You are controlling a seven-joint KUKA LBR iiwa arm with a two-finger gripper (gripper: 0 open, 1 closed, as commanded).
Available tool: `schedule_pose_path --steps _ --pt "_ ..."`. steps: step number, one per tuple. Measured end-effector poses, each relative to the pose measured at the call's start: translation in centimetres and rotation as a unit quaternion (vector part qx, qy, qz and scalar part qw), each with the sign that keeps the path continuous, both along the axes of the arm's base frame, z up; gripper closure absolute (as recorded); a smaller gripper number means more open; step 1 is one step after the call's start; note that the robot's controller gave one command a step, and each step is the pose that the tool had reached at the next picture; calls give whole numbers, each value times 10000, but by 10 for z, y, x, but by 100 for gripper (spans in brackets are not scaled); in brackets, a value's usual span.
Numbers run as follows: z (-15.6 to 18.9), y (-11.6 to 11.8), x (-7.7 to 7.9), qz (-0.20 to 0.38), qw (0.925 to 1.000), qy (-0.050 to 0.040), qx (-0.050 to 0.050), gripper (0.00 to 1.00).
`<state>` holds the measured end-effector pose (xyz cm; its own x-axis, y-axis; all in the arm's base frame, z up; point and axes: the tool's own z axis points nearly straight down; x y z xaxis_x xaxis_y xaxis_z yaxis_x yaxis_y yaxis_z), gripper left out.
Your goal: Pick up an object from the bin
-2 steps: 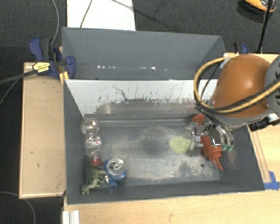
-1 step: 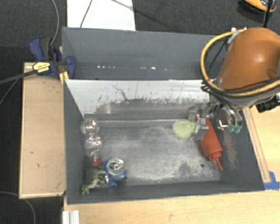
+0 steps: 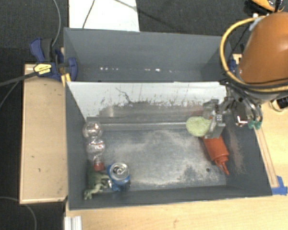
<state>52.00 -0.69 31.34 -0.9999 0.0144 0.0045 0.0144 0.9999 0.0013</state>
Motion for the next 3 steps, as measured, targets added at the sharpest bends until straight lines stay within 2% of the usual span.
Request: schedule_pose_path --steps 1,2,3 --pt "56 -1 6 -6 10000 -27 -3 0" --pt "107 -1 18 108 9999 -29 -1 0" --pt "151 12 3 -83 9999 -56 -3 100"
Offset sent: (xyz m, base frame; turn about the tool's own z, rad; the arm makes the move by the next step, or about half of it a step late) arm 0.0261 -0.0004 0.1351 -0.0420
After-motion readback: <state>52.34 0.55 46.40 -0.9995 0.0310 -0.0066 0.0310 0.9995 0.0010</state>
